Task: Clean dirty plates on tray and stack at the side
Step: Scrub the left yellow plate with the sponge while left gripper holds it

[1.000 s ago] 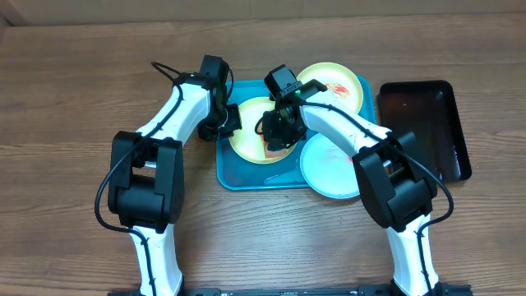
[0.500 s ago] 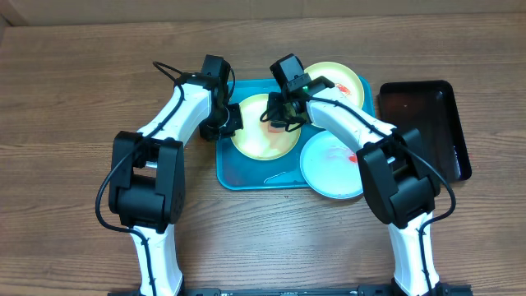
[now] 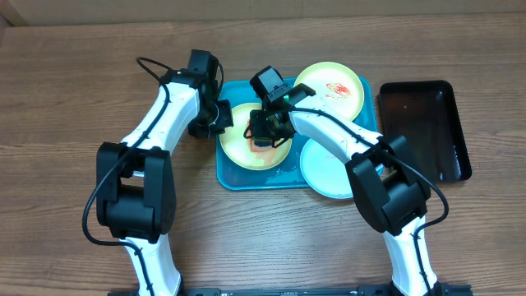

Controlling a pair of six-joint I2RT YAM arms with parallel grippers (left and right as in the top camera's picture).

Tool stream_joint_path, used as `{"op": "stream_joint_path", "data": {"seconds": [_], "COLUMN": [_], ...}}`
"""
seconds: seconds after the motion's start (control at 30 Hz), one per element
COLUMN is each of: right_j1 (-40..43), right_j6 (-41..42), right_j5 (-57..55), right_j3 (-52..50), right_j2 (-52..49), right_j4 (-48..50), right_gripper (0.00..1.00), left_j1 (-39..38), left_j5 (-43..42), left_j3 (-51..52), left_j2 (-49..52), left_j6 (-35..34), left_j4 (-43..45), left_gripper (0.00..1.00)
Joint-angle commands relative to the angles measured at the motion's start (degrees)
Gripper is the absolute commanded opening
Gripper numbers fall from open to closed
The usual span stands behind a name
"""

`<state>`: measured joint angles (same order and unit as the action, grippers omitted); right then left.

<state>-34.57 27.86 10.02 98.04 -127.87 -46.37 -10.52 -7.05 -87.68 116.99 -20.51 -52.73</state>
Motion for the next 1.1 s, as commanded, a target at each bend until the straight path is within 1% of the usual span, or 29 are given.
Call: {"op": "stream_joint_path", "data": {"seconds": [0.0,0.17,0.27,0.47,0.57,0.73,0.87,1.07], "right_j1": [1.1,5.0,6.4,6.4,6.4,5.0,3.0,-0.6], "right_j6": [1.7,1.4,-1.7,-2.6,-2.6,-2.6,-2.6,-1.4], "right_j5": [-1.6,-5.0,-4.2,-3.2,-3.0,-2.0,2.3,7.0], "right_j3": [-1.3,-1.3,-1.3,-1.3,-1.3,-1.3,-1.3,-1.3], "right_j2": [-1.2,-1.2,-1.2,-1.2,-1.2,-1.2,-1.2,-1.2], "right_j4": [-2.6,-0.9,1.6,-1.1,-0.3,3.1,5.8,6.1], "right_gripper": [0.04,0.04,0.04,0.04,0.04,0.04,0.04,0.04], "left_j1": [-0.2,0.0,0.0,-0.1,-0.1,-1.2,-3.0,-4.0], "left_j5": [0.1,4.2,4.7,6.1,6.4,5.7,3.5,3.0], "left_j3": [-0.2,-0.2,-0.2,0.1,1.2,3.1,4.7,5.7], "left_j2": [-2.9,-2.9,-2.9,-2.9,-2.9,-2.9,-2.9,-2.9], "left_j6": [0.4,0.2,0.2,-0.6,-0.9,-0.9,-0.9,-2.5], "left_j4": [0.9,0.9,1.7,2.9,4.3,5.2,6.9,8.9], "left_gripper": [0.04,0.04,0.04,0.04,0.04,0.04,0.04,0.04]}}
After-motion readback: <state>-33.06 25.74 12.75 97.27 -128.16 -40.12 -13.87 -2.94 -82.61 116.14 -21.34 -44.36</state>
